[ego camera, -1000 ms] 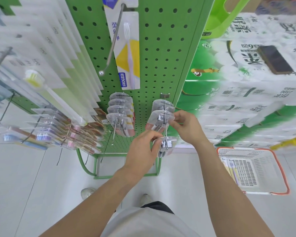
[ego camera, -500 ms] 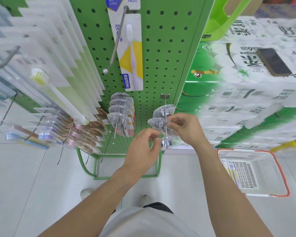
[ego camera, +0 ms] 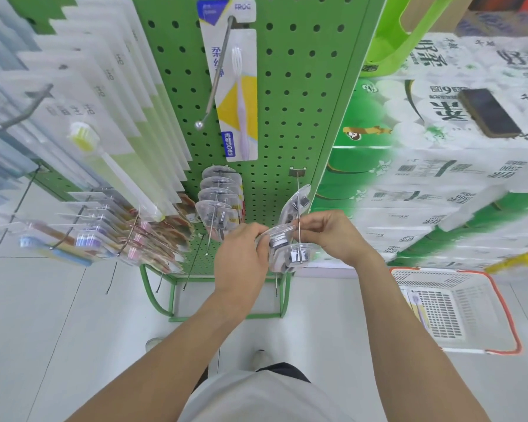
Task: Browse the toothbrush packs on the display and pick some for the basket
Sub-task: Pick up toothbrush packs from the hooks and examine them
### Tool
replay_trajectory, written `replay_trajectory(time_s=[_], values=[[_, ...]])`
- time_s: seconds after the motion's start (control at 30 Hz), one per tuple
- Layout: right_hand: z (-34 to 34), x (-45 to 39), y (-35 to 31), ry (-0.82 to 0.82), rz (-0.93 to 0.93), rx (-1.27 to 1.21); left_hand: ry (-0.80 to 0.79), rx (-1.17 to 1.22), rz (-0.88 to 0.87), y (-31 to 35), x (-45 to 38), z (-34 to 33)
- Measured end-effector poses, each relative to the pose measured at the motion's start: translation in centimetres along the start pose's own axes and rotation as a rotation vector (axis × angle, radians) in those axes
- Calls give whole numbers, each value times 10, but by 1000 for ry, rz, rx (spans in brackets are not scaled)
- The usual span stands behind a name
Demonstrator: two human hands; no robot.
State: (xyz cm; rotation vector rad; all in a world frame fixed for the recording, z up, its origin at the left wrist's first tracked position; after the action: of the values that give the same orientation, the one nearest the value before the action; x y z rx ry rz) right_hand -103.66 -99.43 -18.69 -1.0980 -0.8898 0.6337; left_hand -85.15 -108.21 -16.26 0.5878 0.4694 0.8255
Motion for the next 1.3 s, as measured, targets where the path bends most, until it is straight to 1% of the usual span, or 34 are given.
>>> replay_trajectory(time_s=[0.07, 0.2, 0.33, 0.4, 0.43, 0.5, 0.63, 0.77, 0.87, 0.93, 1.0, 1.1, 1.17, 1.2, 1.3], values=[[9, 3, 4, 75, -13, -10, 53, -20, -57, 0, 3, 3], [26, 22, -1, 366, 18, -116, 176, -1, -141, 3, 9, 14], [24, 49, -15, 610, 178, -178, 274, 100, -163, 11, 15, 33], [16, 63, -27, 690, 275, -209, 315, 189, -132, 17, 19, 49], [10, 70, -35, 701, 314, -232, 323, 237, -111, 19, 21, 57], [-4, 86, -48, 656, 377, -237, 320, 341, -69, 21, 27, 75], [-41, 111, -64, 403, 392, -70, 269, 570, 53, 18, 36, 101], [-72, 120, -59, 85, 319, -35, 241, 716, 214, 17, 42, 111], [-87, 122, -53, -70, 207, -47, 213, 801, 323, 10, 45, 112], [-93, 123, -51, -100, 155, -147, 189, 830, 377, 4, 49, 111], [-96, 123, -51, -78, 141, -220, 130, 862, 407, 0, 53, 110], [-99, 122, -53, -14, 125, -341, -56, 905, 435, -3, 60, 108], [-100, 121, -53, 28, 94, -421, -160, 872, 441, -6, 65, 107], [-100, 120, -52, 28, 79, -444, -174, 855, 446, -7, 68, 106], [-103, 121, -51, -20, 42, -452, -133, 855, 465, -10, 73, 108]])
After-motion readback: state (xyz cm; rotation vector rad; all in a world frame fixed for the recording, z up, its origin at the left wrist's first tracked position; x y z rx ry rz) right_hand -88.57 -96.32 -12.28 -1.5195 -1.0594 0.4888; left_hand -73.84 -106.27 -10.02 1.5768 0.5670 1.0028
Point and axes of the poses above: each hand's wrist, its own x-axis away from the middle knuckle, its own z-axis out of the back of the hand, y = z × x, the point moved 1 cm from there along -x, towards the middle knuckle, and after that the axes turned 2 degrees about y, right-handed, at the moved point
